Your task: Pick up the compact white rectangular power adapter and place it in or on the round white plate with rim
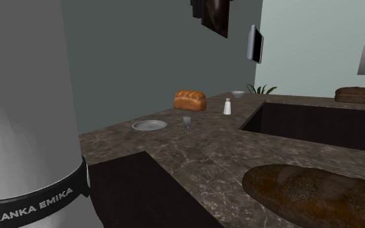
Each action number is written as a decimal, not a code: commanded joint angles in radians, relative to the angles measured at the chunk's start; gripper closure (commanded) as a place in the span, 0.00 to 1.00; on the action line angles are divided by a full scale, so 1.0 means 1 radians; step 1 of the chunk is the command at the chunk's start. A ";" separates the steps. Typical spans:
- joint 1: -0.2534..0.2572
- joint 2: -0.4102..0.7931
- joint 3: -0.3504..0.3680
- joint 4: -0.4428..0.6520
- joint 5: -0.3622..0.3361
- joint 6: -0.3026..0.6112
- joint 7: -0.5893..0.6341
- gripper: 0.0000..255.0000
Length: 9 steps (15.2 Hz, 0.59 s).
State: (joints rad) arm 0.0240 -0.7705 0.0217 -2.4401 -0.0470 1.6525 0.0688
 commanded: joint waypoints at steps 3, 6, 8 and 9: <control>0.012 0.023 0.030 -0.031 0.023 0.055 0.040 0.00; 0.029 0.070 0.076 -0.067 0.055 0.140 0.098 0.00; 0.040 0.109 0.107 -0.084 0.075 0.199 0.136 0.00; 0.046 0.131 0.123 -0.091 0.084 0.229 0.155 0.00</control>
State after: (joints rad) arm 0.0652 -0.6642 0.1298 -2.5198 0.0281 1.8425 0.2055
